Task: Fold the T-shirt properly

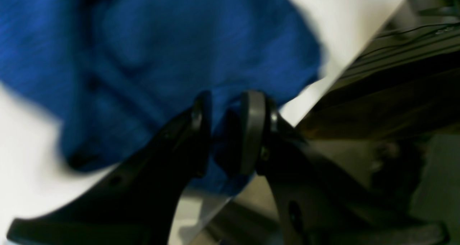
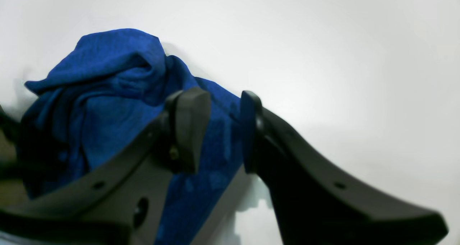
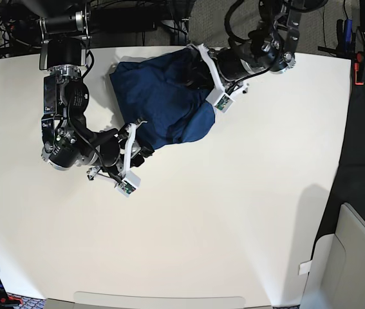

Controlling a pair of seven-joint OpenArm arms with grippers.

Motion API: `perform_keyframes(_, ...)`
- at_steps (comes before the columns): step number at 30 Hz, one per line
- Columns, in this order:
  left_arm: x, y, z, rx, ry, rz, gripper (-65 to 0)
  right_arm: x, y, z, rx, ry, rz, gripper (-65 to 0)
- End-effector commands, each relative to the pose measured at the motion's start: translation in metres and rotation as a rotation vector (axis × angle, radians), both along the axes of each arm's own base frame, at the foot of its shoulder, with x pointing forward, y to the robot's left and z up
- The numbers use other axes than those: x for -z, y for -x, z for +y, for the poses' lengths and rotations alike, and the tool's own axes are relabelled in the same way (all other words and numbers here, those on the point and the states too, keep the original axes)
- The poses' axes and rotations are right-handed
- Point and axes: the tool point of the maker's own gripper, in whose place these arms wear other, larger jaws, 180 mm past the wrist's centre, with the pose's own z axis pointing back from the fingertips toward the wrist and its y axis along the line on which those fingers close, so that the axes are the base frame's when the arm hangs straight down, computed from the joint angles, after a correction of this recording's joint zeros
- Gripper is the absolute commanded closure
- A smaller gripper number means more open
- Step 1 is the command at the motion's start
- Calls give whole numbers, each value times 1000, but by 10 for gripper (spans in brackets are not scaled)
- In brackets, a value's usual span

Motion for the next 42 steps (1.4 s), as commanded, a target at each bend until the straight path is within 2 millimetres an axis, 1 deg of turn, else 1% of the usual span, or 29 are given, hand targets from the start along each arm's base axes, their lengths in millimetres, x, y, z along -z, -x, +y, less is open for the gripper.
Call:
perform_keyframes(1, -7, 6, 1, 6, 13, -14, -124, -17, -10, 5, -10, -28, -54, -171)
perform_keyframes(3, -5, 14, 10, 2, -5, -4, -124, -21, -11, 16, -45, -27, -65, -171)
perform_keyframes(5, -5, 18, 20, -26, -17, 2, -123, -21, -8, 29, -91, -16, -69, -171)
perform_keyframes(7, -2, 20, 29, -54, -30, 14, -123, -16, -6, 38, -129, 25, -64, -171)
perform_keyframes(8, -1, 21, 31, -60, -33, 18, -123, -12, -5, 46, -150, 40, -57, -171)
perform_keyframes(11, 2, 26, 31, -59, -33, 32, -123, -5, -3, 68, -212, 73, -41, -171)
perform_keyframes(12, -2, 25, 31, -58, -31, 20, -123, -5, -2, 78, -242, 82, -42, -171)
perform_keyframes(14, -8, 25, 29, -54, -27, 4, -123, -1, 1, 91, -289, 96, -31, -171)
perform_keyframes(18, -17, 26, 26, -51, -18, -18, -123, 9, 12, 107, -391, 157, -16, -171)
perform_keyframes(21, -18, 25, 26, -52, -18, -20, -123, 18, 21, 120, -465, 201, -4, -171)
perform_keyframes(24, -18, 25, 26, -52, -18, -20, -123, 22, 25, 124, -503, 231, 0, -171)
perform_keyframes(28, -18, 25, 26, -52, -17, -20, -123, 17, 20, 129, -518, 243, -14, -171)
perform_keyframes(33, -18, 25, 26, -52, -15, -21, -123, 12, 16, 155, -534, 216, 5, -171)
perform_keyframes(36, -27, 23, 24, -49, -9, -46, -123, 11, 14, 165, -540, 210, 21, -171)
perform_keyframes(38, -30, 25, 23, -49, -5, -50, -122, 3, 9, 167, -539, 203, -1, -171)
perform_keyframes(40, -30, 24, 23, -50, -4, -54, -122, -13, 1, 169, -540, 202, -56, -171)
perform_keyframes(41, -31, 24, 23, -51, -1, -56, -122, -18, -3, 166, -538, 207, -74, -171)
perform_keyframes(42, -33, 23, 21, -54, 10, -64, -122, -22, -10, 160, -528, 221, -92, -171)
